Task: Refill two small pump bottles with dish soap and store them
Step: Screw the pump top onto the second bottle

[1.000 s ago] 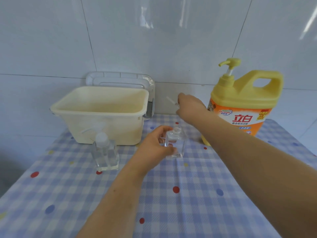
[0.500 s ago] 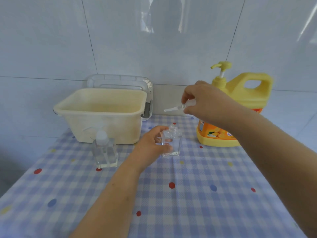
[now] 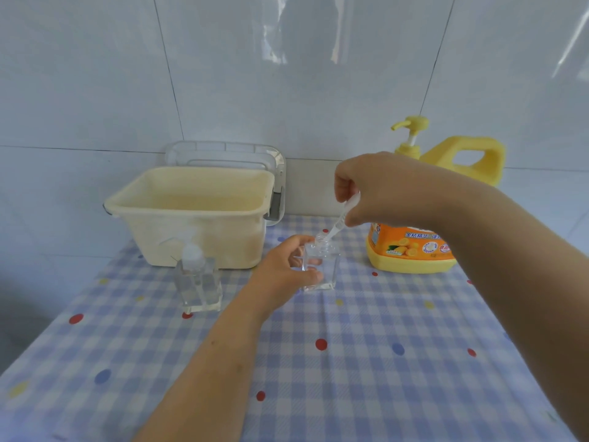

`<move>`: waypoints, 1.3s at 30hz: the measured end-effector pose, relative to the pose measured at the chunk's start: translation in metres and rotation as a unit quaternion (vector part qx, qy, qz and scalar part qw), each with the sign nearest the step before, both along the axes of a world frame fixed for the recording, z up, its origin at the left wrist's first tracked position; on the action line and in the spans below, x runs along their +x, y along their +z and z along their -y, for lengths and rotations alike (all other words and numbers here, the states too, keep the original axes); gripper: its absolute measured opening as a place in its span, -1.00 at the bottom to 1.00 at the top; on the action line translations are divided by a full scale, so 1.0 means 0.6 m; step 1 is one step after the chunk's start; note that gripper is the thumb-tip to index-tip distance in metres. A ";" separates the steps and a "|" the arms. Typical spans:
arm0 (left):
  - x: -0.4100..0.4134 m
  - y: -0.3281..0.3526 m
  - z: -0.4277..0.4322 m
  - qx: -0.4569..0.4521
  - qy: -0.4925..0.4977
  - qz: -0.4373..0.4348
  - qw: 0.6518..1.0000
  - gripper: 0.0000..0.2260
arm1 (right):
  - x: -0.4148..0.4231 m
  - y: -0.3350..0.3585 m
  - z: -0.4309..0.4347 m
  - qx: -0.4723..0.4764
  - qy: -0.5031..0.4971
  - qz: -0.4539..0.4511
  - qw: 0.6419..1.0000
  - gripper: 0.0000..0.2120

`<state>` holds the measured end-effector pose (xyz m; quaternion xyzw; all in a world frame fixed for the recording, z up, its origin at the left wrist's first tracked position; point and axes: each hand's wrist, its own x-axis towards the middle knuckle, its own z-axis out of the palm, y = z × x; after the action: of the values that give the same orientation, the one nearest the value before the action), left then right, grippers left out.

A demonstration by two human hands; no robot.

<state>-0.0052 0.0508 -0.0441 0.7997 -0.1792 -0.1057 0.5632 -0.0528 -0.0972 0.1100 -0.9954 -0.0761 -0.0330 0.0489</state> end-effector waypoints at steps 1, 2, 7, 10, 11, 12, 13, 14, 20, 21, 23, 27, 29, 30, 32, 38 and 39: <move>0.000 0.000 0.000 0.000 0.000 0.000 1.000 -0.60 | 0.003 -0.004 -0.001 0.004 0.000 -0.003 1.000 -0.77; 0.000 0.001 0.000 0.002 0.001 0.001 1.000 -0.60 | 0.007 -0.007 -0.002 0.010 0.001 -0.005 1.000 -0.77; 0.000 0.003 0.000 0.012 0.003 -0.002 1.000 -0.59 | 0.018 -0.024 0.001 0.063 0.021 -0.010 0.998 -0.78; 0.000 0.004 0.000 0.011 0.003 -0.006 1.000 -0.59 | 0.025 -0.040 0.006 0.097 0.033 -0.007 0.995 -0.80; 0.000 0.003 0.000 0.012 0.003 -0.006 1.000 -0.58 | 0.027 -0.046 0.008 0.107 0.033 -0.008 0.994 -0.80; 0.001 0.002 0.000 0.012 0.004 -0.006 1.000 -0.58 | 0.030 -0.051 0.010 0.118 0.031 -0.012 0.992 -0.80; 0.001 0.001 -0.001 0.011 0.005 -0.006 1.000 -0.58 | 0.032 -0.056 0.011 0.130 0.030 -0.017 0.991 -0.81; 0.001 0.000 -0.001 0.009 0.006 -0.003 1.000 -0.59 | 0.034 -0.060 0.012 0.141 0.030 -0.023 0.989 -0.81; 0.004 -0.003 -0.001 0.010 0.010 0.002 1.000 -0.61 | 0.037 -0.065 0.012 0.154 0.046 -0.041 0.986 -0.74; 0.007 -0.006 0.000 0.011 0.011 0.004 1.000 -0.60 | 0.037 -0.065 0.011 0.153 0.049 -0.042 0.986 -0.71; 0.009 -0.009 0.000 0.014 0.011 0.007 1.000 -0.58 | 0.038 -0.068 0.009 0.146 0.054 -0.034 0.987 -0.66; 0.013 -0.013 0.000 0.019 0.016 0.011 1.000 -0.58 | 0.041 -0.080 0.003 0.175 0.051 -0.021 0.983 -0.60; 0.015 -0.016 -0.001 0.017 0.017 0.008 1.000 -0.58 | 0.043 -0.088 0.003 0.179 0.051 -0.022 0.982 -0.55; 0.016 -0.018 -0.001 0.016 0.018 0.005 1.000 -0.59 | 0.045 -0.092 0.002 0.179 0.052 -0.021 0.982 -0.53; 0.017 -0.019 -0.002 0.016 0.018 -0.001 1.000 -0.60 | 0.045 -0.097 0.001 0.181 0.053 -0.024 0.982 -0.51; 0.016 -0.016 -0.002 0.001 0.019 -0.013 1.000 -0.75 | 0.040 -0.106 -0.002 0.176 0.051 -0.028 0.983 -0.48; 0.016 -0.016 -0.002 0.001 0.020 -0.011 1.000 -0.74 | 0.039 -0.107 -0.001 0.179 0.047 -0.024 0.982 -0.49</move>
<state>0.0041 0.0521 -0.0536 0.8021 -0.1570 -0.1036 0.5667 -0.0295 -0.0964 0.0461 -0.9662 -0.1150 -0.0202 0.2298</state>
